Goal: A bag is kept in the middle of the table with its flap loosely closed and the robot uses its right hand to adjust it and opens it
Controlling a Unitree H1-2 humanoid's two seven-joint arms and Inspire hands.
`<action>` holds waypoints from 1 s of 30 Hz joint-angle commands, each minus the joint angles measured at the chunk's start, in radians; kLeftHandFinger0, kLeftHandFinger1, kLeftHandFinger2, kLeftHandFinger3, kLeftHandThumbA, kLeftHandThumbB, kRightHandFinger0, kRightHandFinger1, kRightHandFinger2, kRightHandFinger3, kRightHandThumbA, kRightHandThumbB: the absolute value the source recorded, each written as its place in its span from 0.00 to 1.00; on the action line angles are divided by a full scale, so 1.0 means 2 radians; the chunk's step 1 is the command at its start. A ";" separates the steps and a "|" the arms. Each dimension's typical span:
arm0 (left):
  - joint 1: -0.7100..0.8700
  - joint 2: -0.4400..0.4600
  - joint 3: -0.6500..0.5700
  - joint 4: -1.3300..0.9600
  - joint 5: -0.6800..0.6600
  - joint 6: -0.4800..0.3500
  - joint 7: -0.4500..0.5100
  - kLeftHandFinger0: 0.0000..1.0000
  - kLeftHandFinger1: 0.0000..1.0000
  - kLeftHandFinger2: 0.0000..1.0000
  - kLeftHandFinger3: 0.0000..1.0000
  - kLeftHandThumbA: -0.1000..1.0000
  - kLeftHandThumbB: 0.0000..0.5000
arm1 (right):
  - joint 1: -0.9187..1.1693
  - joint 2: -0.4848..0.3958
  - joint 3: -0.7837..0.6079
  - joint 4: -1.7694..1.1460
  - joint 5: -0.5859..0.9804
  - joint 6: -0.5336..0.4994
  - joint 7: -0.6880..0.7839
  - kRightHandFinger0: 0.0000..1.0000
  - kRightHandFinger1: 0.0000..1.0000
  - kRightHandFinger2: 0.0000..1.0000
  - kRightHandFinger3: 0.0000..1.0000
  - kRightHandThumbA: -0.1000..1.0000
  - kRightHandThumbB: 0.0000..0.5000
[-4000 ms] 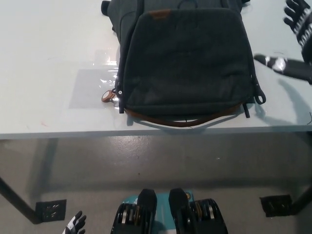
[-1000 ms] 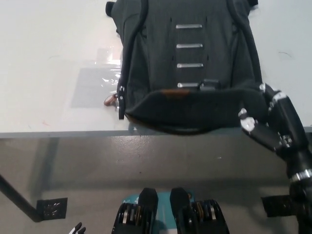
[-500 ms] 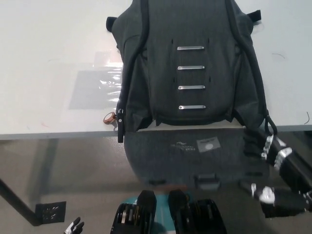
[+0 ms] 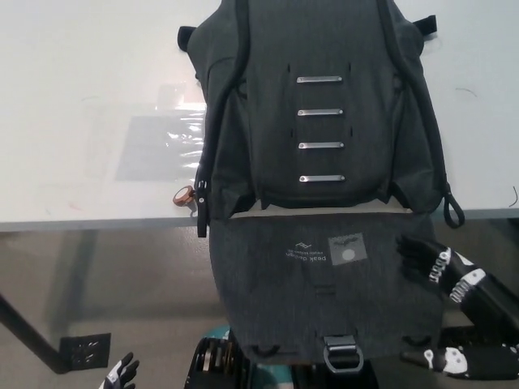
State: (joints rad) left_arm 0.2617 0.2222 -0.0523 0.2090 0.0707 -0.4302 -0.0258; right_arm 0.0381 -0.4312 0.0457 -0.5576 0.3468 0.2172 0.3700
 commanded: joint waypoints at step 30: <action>-0.035 0.012 0.001 -0.002 0.010 -0.020 0.003 1.00 1.00 1.00 1.00 1.00 1.00 | 0.162 0.181 -0.033 0.237 -0.018 -0.257 0.026 1.00 1.00 1.00 1.00 1.00 0.72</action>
State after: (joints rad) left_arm 0.2104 0.2265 -0.0510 0.2130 0.0730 -0.4301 -0.0258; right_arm 0.3871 -0.0977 -0.0768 -0.1590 0.4005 -0.1661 0.3926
